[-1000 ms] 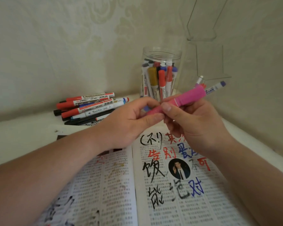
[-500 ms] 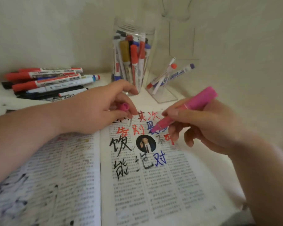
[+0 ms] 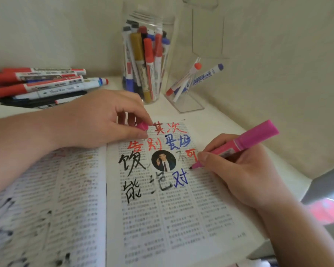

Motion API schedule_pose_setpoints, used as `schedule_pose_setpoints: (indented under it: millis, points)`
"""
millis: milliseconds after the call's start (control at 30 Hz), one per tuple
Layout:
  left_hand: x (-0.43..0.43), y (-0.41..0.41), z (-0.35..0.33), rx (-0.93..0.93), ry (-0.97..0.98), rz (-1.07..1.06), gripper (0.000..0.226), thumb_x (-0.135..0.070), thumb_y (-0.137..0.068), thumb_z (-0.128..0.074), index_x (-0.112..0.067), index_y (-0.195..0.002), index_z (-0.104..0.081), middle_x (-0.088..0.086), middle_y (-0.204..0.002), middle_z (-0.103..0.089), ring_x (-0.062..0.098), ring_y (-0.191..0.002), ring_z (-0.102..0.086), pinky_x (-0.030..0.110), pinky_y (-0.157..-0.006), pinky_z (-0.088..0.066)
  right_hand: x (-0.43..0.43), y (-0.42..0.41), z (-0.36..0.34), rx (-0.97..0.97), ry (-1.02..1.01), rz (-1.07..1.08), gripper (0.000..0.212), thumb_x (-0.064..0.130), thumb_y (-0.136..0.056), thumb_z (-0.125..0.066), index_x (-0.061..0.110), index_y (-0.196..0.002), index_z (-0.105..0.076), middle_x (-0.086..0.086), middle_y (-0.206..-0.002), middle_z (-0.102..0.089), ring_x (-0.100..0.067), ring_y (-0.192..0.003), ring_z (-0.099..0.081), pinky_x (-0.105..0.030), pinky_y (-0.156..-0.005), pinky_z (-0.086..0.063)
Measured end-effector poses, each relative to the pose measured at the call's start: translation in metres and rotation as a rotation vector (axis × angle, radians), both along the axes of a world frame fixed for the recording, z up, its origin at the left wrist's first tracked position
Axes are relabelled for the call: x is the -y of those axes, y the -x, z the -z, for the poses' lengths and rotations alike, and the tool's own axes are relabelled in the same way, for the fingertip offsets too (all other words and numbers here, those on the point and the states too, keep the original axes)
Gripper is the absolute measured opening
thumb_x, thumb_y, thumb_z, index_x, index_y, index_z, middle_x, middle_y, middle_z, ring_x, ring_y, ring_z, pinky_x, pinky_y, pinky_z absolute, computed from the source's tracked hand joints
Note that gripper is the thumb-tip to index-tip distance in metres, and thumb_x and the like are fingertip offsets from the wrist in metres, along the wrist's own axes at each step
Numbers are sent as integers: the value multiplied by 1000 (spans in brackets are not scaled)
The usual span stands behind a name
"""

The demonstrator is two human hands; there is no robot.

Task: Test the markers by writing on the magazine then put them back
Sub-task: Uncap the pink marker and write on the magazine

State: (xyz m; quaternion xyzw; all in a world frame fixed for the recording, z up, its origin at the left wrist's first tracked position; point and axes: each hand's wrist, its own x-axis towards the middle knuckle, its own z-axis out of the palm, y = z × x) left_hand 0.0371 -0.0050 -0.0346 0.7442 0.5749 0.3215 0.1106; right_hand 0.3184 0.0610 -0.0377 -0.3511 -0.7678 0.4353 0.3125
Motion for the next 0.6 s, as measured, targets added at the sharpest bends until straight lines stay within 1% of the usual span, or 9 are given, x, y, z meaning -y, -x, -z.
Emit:
schedule_pose_setpoints:
  millis: [67,133,200,233,333,367,433,533,600]
  points:
    - [-1,1,2,-19,19,5,29,-61,-79,-76,-40,-100,-74,-14,-97,-66,14,-86,-65,29,-78,-47,1,1,0,49,-51,17,13,35,-72,-75,22,-72,-72,2,-57,-64,-6,-55,-50,-21,-53,-39]
    - [-1,0,2,-20,45,12,25,-59,-79,-75,-43,-99,-73,-16,-97,-67,12,-87,-65,30,-80,-47,-1,2,0,67,-97,76,11,34,-71,-73,23,-70,-70,-2,-56,-62,-5,-53,-48,-20,-51,-38]
    - [-1,0,2,-18,53,7,27,-54,-74,-74,-42,-98,-74,-17,-95,-67,10,-87,-65,30,-80,-47,-2,1,0,72,-111,116,11,28,-73,-76,20,-68,-69,3,-51,-56,-3,-49,-44,-17,-49,-36]
    - [-1,0,2,-10,56,4,28,-54,-72,-74,-41,-97,-74,-18,-94,-68,10,-86,-65,29,-80,-48,-2,0,1,61,-92,94,12,25,-74,-77,18,-67,-69,5,-50,-53,-3,-48,-42,-16,-47,-34]
    - [-1,2,1,10,67,-14,27,-54,-69,-75,-43,-94,-74,-21,-92,-70,9,-86,-66,22,-79,-50,0,-4,0,4,33,-98,12,20,-74,-76,12,-67,-70,-4,-50,-52,-7,-48,-41,-18,-47,-32]
    - [-2,2,1,10,68,-21,27,-53,-69,-76,-43,-94,-74,-22,-92,-70,8,-87,-67,20,-79,-50,0,-5,-1,-3,47,-123,11,20,-74,-75,12,-67,-70,-1,-48,-52,-6,-47,-41,-16,-47,-32]
    - [-2,3,1,15,73,-33,26,-51,-69,-78,-41,-93,-75,-22,-90,-71,7,-86,-68,17,-78,-50,-3,-6,0,-7,27,-83,11,19,-73,-73,14,-65,-68,8,-46,-50,-4,-45,-38,-15,-46,-30]
    - [-2,2,0,42,83,-39,27,-51,-68,-78,-38,-92,-76,-22,-88,-72,5,-84,-69,16,-79,-51,-3,-5,1,-6,26,-55,13,18,-70,-72,11,-63,-65,5,-46,-47,-7,-44,-37,-18,-45,-30]
    - [-1,1,0,53,86,-42,28,-51,-67,-77,-38,-92,-76,-22,-87,-72,5,-84,-69,17,-79,-52,-3,-5,2,-5,11,-29,14,20,-70,-72,10,-65,-65,4,-47,-47,-8,-45,-37,-19,-46,-30]
